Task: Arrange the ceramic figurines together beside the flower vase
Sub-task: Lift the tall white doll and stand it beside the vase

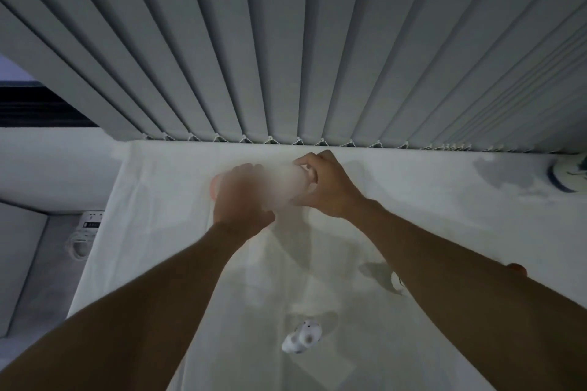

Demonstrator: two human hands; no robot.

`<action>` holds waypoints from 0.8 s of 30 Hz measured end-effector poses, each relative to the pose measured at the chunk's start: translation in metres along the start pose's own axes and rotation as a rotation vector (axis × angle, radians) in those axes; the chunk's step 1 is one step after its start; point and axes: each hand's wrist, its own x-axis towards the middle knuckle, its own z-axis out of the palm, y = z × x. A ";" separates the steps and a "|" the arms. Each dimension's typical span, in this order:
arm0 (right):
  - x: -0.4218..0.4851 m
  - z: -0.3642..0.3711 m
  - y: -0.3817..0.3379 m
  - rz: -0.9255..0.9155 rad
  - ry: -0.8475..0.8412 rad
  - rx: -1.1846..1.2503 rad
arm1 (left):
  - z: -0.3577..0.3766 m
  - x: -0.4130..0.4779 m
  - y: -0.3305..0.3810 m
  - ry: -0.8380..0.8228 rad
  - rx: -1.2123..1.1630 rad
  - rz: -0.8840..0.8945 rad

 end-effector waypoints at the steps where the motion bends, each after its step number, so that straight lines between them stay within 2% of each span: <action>1: 0.002 -0.006 -0.010 -0.056 0.007 0.002 | -0.005 0.003 -0.002 0.011 -0.080 -0.018; 6: 0.010 -0.032 -0.046 -0.253 0.062 0.020 | -0.033 0.022 -0.004 -0.097 -0.571 -0.115; 9: 0.012 -0.037 -0.060 -0.236 0.059 0.065 | -0.041 0.029 0.001 -0.267 -0.870 -0.104; 11: 0.012 -0.036 -0.062 -0.198 0.048 0.063 | -0.037 0.029 0.005 -0.311 -0.990 -0.100; 14: 0.007 -0.029 -0.056 -0.155 0.086 0.091 | -0.027 0.025 0.009 -0.293 -1.052 -0.125; 18: 0.002 -0.024 -0.047 -0.106 0.160 0.187 | -0.022 0.028 0.007 -0.235 -0.994 -0.184; 24: -0.007 -0.032 -0.019 0.052 -0.066 0.183 | -0.021 0.029 0.005 -0.279 -0.966 -0.156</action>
